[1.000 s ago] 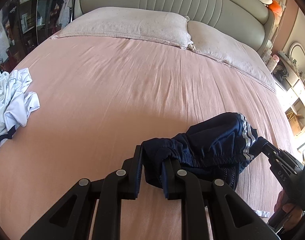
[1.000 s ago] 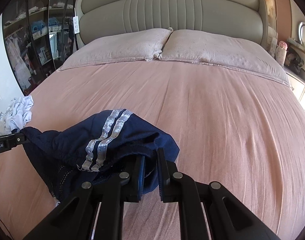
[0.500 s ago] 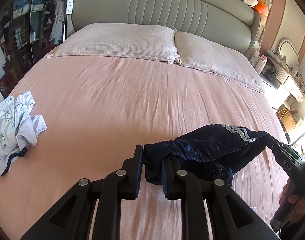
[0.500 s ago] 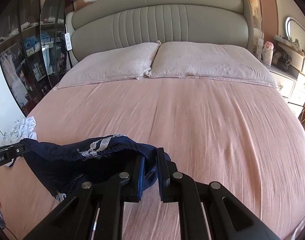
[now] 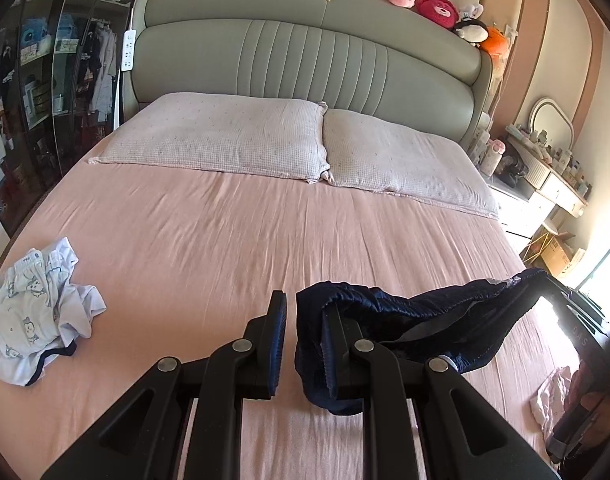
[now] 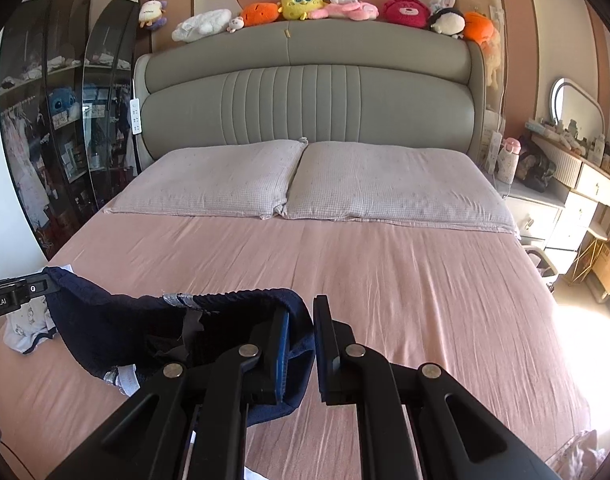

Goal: Fold clothes

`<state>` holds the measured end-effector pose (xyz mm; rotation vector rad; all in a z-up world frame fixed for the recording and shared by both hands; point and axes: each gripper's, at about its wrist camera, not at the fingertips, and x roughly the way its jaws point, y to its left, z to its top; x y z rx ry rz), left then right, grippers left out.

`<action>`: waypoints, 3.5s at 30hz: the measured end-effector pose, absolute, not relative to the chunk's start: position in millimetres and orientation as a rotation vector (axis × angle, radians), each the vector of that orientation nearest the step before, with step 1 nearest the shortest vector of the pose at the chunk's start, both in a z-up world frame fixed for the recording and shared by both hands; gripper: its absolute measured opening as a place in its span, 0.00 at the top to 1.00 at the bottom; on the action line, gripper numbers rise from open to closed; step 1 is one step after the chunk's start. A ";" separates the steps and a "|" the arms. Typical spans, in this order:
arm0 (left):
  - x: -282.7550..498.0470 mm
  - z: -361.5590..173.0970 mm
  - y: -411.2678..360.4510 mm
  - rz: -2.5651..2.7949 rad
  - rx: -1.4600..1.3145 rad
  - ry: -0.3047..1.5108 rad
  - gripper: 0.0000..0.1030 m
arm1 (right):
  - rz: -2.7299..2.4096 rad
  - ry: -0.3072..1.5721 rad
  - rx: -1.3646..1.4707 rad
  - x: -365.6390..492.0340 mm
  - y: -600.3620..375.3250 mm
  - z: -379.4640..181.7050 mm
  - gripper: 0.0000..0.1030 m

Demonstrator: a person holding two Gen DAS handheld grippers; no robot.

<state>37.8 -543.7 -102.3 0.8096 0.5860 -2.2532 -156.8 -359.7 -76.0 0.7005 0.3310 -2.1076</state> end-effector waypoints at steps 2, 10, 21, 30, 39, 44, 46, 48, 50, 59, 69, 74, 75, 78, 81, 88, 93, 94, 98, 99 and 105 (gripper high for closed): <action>39.0 -89.7 -537.3 -2.269 0.788 0.560 0.86 | -2.118 0.331 0.670 -152.3 -356.6 -60.9 0.91; 48.8 -48.3 -521.5 -2.295 0.734 0.502 0.86 | -2.156 0.332 0.581 -131.4 -339.9 -11.7 0.91; 47.8 -37.9 -522.0 -2.322 0.745 0.458 0.86 | -2.159 0.332 0.572 -114.5 -322.5 10.1 0.91; 31.1 -91.9 -536.0 -2.276 0.887 0.503 0.86 | -2.088 0.415 0.766 -124.7 -335.6 -54.1 0.91; 11.7 -190.7 -553.1 -2.165 1.118 0.618 0.86 | -1.988 0.482 0.986 -141.6 -351.6 -149.1 0.91; 3.7 -221.7 -555.7 -2.134 1.178 0.647 0.86 | -1.949 0.506 1.052 -149.2 -356.5 -186.1 0.91; 2.0 -229.7 -555.3 -2.133 1.183 0.654 0.86 | -1.934 0.492 1.070 -153.5 -357.4 -196.2 0.91; 0.9 -236.2 -554.6 -2.137 1.190 0.656 0.86 | -1.928 0.477 1.081 -157.4 -357.9 -203.9 0.91; 0.0 -240.9 -553.0 -2.132 1.194 0.647 0.86 | -1.929 0.474 1.092 -160.6 -359.9 -210.1 0.91; -7.8 -271.1 -565.3 -2.049 1.266 0.732 0.85 | -1.908 0.479 1.127 -169.4 -367.2 -229.7 0.91; -1.4 -280.4 -569.2 -1.989 1.258 0.851 0.85 | -1.935 0.619 1.122 -166.6 -366.8 -246.1 0.52; -5.2 -267.9 -564.3 -2.025 1.235 0.845 0.85 | -1.947 0.651 1.020 -152.4 -356.0 -233.1 0.31; -6.0 -265.6 -563.6 -2.033 1.232 0.843 0.85 | -1.951 0.672 0.995 -149.6 -354.4 -230.2 0.31; -7.0 -260.2 -562.1 -2.046 1.221 0.843 0.85 | -1.965 0.774 0.928 -141.6 -354.0 -224.4 0.30; -9.4 -257.9 -564.1 -2.051 1.213 0.845 0.85 | -1.963 0.857 0.862 -134.0 -352.0 -220.6 0.30; -8.5 -253.5 -568.4 -2.050 1.192 0.862 0.85 | -1.904 0.846 0.781 -116.2 -340.2 -213.1 0.30; -17.5 -239.1 -572.1 -2.088 1.171 0.833 0.85 | -1.909 0.869 0.797 -115.1 -347.1 -221.9 0.30; -20.3 -236.0 -573.6 -2.092 1.168 0.819 0.85 | -1.927 0.868 0.816 -117.9 -349.6 -223.5 0.30; -28.5 -222.8 -576.6 -2.125 1.154 0.782 0.85 | -1.975 0.780 0.878 -134.7 -356.7 -221.7 0.30; -30.2 -220.3 -576.4 -2.130 1.156 0.769 0.85 | -1.976 0.758 0.875 -135.7 -357.8 -219.2 0.30; -39.6 -215.5 -573.3 -2.157 1.173 0.718 0.85 | -1.945 0.679 0.860 -134.0 -361.3 -210.1 0.30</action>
